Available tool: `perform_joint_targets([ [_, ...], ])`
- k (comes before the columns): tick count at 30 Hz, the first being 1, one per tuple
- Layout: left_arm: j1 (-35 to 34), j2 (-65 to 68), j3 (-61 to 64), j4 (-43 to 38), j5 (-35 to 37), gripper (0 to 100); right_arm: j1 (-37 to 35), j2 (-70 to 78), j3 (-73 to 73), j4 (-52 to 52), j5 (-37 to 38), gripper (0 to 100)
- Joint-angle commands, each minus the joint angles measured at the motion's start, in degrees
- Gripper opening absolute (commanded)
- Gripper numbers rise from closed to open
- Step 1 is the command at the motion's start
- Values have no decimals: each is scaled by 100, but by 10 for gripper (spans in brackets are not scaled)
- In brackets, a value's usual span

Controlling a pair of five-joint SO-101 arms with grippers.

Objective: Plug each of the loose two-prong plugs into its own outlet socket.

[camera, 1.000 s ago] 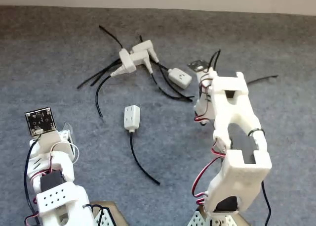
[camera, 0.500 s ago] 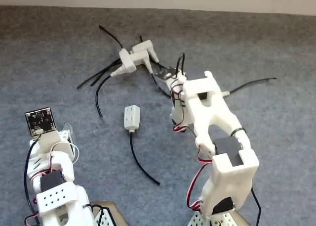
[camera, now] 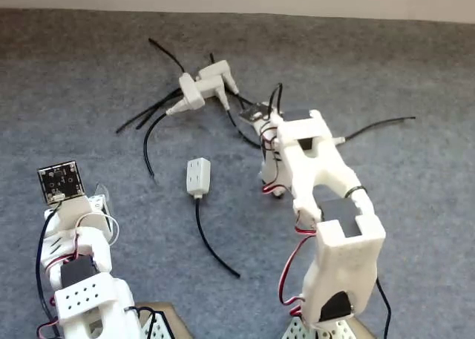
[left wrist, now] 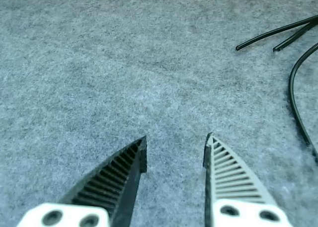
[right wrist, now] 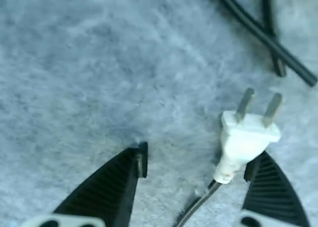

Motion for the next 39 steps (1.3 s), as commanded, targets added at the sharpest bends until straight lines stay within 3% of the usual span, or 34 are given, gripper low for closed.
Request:
perform_joint_targets([
  [1,40,-75,40,-79,-53,204,-453,92,4,101,-53,300],
  [11,40,-75,40,-79,-53,204,-884,92,-418,110,-835,300],
  [22,40,-75,40,-79,-53,204,-2009,110,-391,110,-879,300],
  [30,40,-75,40,-79,-53,204,-2009,127,-391,66,-879,186],
  [39,40,-75,40,-88,-53,204,-2044,127,-391,66,-879,176],
])
